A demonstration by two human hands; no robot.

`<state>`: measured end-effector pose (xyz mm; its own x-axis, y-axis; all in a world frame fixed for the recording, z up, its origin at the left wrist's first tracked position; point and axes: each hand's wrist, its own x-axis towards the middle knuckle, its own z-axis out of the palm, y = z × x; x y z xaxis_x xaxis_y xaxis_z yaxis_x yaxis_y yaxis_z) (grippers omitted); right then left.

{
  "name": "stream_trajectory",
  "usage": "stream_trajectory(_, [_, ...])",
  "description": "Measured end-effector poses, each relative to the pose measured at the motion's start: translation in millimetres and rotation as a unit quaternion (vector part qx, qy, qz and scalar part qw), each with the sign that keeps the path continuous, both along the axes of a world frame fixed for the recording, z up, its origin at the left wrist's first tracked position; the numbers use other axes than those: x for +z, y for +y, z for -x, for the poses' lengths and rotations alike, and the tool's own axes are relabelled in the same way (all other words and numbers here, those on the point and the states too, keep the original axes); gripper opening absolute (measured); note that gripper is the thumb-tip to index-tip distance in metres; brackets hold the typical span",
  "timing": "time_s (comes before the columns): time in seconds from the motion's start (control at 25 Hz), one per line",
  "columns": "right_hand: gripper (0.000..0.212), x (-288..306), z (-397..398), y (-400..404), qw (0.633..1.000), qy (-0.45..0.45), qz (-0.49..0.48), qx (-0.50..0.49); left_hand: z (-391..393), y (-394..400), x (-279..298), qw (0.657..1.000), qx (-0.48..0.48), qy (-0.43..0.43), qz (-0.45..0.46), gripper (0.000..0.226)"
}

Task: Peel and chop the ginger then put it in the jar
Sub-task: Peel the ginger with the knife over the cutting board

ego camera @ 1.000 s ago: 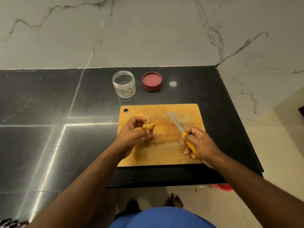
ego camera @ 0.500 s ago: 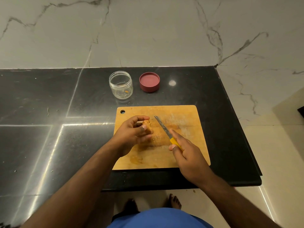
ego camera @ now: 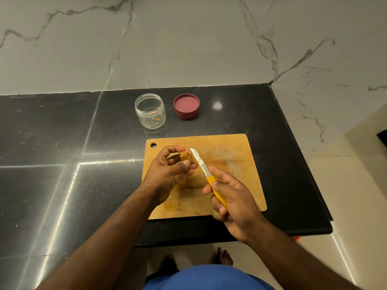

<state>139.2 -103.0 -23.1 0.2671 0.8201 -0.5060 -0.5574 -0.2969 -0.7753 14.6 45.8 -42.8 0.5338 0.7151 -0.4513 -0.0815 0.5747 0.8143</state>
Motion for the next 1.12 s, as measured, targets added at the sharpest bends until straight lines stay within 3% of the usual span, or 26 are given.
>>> stream_trajectory(0.28, [0.037, -3, 4, -3, 1.0, 0.023, -0.004, -0.002, -5, -8, -2, 0.994, 0.035, -0.068, 0.079, 0.032])
stream_trajectory(0.56, [0.039, -2, -1, -8, 0.999, 0.044, -0.004, 0.014, -7, -9, 0, 0.992, 0.027, -0.088, 0.081, 0.05])
stream_trajectory(0.84, [0.038, 2, 3, -9, 0.998, 0.046, -0.017, 0.042, -8, -14, 0, 0.992, 0.026, -0.098, 0.076, 0.039])
stream_trajectory(0.96, [0.037, 0, 3, -8, 0.995, 0.092, -0.02, 0.036, -9, -14, 0, 0.991, 0.031, -0.103, 0.085, 0.036])
stream_trajectory(1.12, [0.038, -6, 0, -1, 0.973, 0.227, -0.041, -0.006, -8, -15, -7, 0.991, 0.044, -0.086, 0.089, 0.039])
